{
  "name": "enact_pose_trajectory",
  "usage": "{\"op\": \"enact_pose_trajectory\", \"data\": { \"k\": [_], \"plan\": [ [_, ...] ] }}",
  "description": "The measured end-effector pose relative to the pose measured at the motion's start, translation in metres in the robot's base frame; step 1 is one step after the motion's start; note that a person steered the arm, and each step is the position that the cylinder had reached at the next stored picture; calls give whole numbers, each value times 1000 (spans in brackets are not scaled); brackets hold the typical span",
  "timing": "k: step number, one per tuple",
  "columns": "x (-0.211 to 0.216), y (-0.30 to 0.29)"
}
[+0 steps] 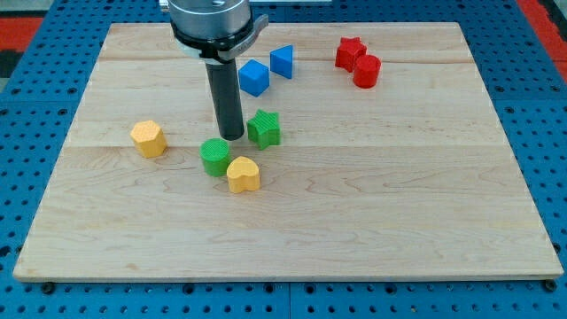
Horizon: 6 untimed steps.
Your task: Slightly adjust the green star in center of the board
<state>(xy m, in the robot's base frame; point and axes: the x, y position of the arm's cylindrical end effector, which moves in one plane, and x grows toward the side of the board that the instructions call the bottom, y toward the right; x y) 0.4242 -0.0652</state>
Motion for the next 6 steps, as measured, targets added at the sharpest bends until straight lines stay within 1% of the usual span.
{"op": "enact_pose_trajectory", "data": {
  "k": [1,2,3,4,5,6],
  "plan": [
    [5,7],
    [8,33],
    [4,73],
    [-6,82],
    [3,120],
    [2,186]
  ]
}}
